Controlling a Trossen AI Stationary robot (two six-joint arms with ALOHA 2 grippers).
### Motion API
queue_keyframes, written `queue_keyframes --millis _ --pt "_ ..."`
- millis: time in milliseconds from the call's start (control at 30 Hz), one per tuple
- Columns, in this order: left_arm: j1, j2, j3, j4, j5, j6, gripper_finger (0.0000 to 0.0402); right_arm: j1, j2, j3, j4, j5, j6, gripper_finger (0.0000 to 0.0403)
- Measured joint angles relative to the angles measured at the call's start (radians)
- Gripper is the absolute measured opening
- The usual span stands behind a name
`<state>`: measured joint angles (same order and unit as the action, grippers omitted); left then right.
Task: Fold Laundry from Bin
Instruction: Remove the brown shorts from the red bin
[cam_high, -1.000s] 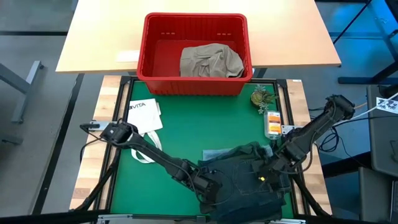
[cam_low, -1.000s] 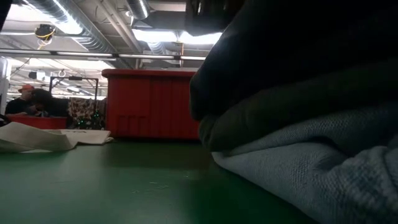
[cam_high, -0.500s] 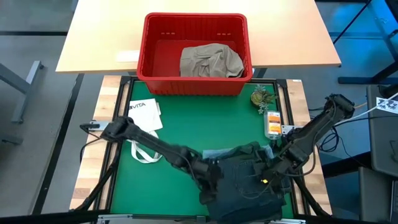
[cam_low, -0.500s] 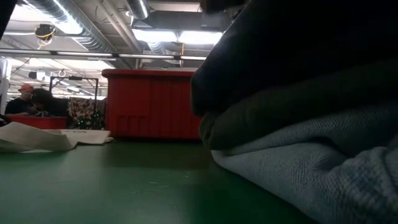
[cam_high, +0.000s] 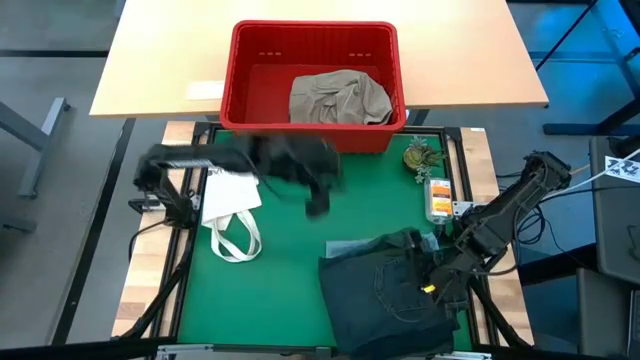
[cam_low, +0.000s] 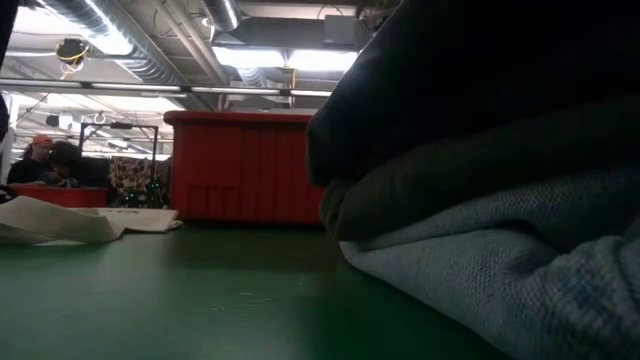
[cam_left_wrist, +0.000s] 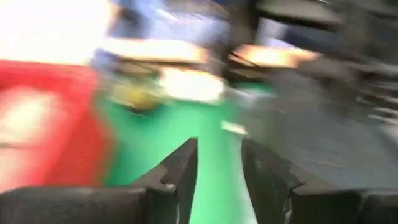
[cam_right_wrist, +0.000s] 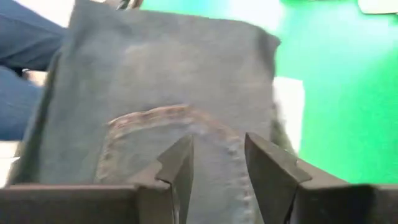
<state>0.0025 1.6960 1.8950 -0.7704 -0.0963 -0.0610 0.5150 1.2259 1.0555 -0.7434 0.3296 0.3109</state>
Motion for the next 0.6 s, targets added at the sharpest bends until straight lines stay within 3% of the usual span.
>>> queue_keyframes --millis 133,233,600 --pt "0.127 -0.074 0.000 0.043 -0.177 0.157 0.0119 -0.075 0.000 0.008 0.004 0.011 -0.012 0.0143" --pt "0.211 -0.105 0.000 0.079 -0.244 0.232 0.0119 -0.144 0.000 0.008 -0.009 0.010 -0.047 0.0143" --pt "0.464 -0.100 0.000 0.053 -0.277 0.333 0.0119 -0.467 0.000 0.008 0.025 0.014 -0.234 0.0143"
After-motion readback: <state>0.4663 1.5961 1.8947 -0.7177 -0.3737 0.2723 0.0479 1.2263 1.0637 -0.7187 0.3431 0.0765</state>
